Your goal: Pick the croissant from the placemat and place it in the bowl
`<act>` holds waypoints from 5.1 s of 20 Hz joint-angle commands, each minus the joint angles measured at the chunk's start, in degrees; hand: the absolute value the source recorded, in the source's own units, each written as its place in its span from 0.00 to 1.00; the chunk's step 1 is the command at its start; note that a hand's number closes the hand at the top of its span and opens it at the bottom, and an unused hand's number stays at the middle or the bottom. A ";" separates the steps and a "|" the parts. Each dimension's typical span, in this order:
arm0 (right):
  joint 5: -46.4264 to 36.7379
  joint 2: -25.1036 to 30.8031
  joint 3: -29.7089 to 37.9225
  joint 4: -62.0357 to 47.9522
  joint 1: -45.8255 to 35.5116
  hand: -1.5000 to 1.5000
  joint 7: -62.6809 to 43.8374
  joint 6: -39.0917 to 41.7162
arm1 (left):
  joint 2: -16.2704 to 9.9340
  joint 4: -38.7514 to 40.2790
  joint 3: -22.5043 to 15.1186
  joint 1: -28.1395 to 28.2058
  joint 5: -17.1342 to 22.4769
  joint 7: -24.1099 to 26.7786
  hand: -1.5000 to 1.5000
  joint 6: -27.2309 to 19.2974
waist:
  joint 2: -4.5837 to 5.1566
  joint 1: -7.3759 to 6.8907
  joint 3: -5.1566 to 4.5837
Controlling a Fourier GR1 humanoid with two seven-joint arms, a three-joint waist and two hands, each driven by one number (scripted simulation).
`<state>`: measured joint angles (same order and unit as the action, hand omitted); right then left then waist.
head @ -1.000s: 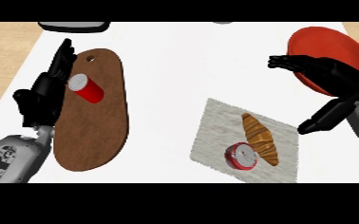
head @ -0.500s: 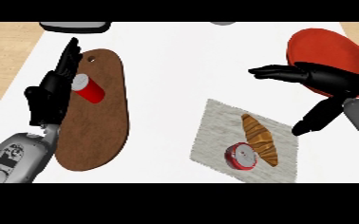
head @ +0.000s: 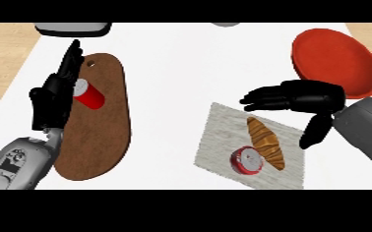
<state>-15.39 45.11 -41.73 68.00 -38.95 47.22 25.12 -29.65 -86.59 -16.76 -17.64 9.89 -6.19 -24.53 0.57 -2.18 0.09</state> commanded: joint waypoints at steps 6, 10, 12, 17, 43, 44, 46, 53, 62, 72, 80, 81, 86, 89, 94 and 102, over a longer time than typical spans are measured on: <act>-13.66 -3.47 -8.72 -8.14 -1.45 0.00 6.97 -1.94 | -0.25 -3.84 1.93 3.97 -1.45 -1.17 0.50 0.16 | -0.42 0.83 -0.06; -16.04 -9.00 -9.45 -13.38 -3.32 0.00 6.19 -2.31 | 0.76 -0.79 3.21 -0.57 -1.91 -2.41 0.50 2.19 | -0.23 1.23 -0.07; -16.77 -8.38 -7.61 -15.13 -3.02 0.00 7.93 -2.32 | 1.81 -4.37 2.41 4.52 -3.80 -0.84 0.50 1.10 | -0.44 1.28 -0.07; -19.62 -13.78 -7.72 -18.52 -2.61 0.00 6.60 -3.71 | 0.47 -5.08 5.16 3.78 -3.97 -4.58 0.50 3.38 | -0.44 1.32 -0.08; -20.59 -31.43 6.67 -34.90 -1.20 1.00 -12.51 -12.01 | 6.21 -3.57 8.81 3.36 -8.81 -3.49 0.50 6.04 | -0.56 1.68 -0.16; -19.49 -31.49 9.17 -36.23 -1.30 1.00 -17.66 -12.97 | 6.34 -3.30 8.38 4.09 -9.07 -2.87 0.50 6.09 | -0.74 2.41 -0.26; -16.60 -31.23 14.44 -38.77 -0.90 1.00 -25.48 -16.10 | 5.90 -2.92 9.18 4.55 -8.76 -3.19 0.50 5.97 | -0.93 3.89 -0.32; -13.94 -44.73 22.04 -36.96 -10.11 1.00 -57.40 -32.74 | 6.35 -3.89 7.94 4.87 -9.10 -2.93 0.50 6.73 | -1.34 0.95 -0.22; -13.22 -45.06 19.00 -23.65 -16.32 1.00 -77.72 -59.97 | 6.97 -0.73 8.69 3.62 -9.10 -0.84 0.50 7.71 | -1.12 1.25 -0.19; -25.15 -36.97 23.32 -16.51 -14.34 1.00 -92.42 -62.29 | 6.17 -5.96 10.59 4.42 -9.93 -5.18 0.50 8.28 | -0.80 2.42 -0.08; -20.16 -28.56 32.98 -15.71 -6.89 1.00 -79.60 -66.75 | 8.64 -4.60 10.33 5.30 -10.87 -4.06 0.50 9.07 | -0.37 1.75 -0.03; -18.66 -26.19 34.70 -17.04 -7.47 1.00 -77.26 -65.68 | 8.37 -1.95 10.68 3.38 -11.08 -3.39 0.50 9.71 | -0.22 1.89 -0.03; -16.05 -21.17 40.20 -23.07 -7.20 1.00 -68.09 -66.70 | 9.63 -4.19 9.89 5.68 -12.48 -2.44 0.50 9.48 | -0.19 1.37 -0.03; -15.10 -18.80 42.36 -26.96 -5.85 1.00 -63.20 -66.42 | 10.19 -3.13 11.40 3.72 -12.11 -3.00 0.50 9.46 | -0.20 1.53 -0.04; -21.14 -13.35 42.59 -40.56 -9.81 1.00 -62.52 -69.37 | 11.46 -3.54 9.60 6.85 -13.19 0.25 0.50 9.59 | 0.31 0.04 -0.06; -17.22 -9.95 48.99 -52.76 -10.55 1.00 -51.78 -72.83 | 11.90 -3.63 9.67 3.00 -13.28 -1.16 0.50 10.58 | 1.47 -1.71 0.24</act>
<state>-33.94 32.78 4.67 20.03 -48.21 -7.31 -47.80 -19.12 -91.07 -5.95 -14.18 -2.42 -8.95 -13.63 1.51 -3.14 0.25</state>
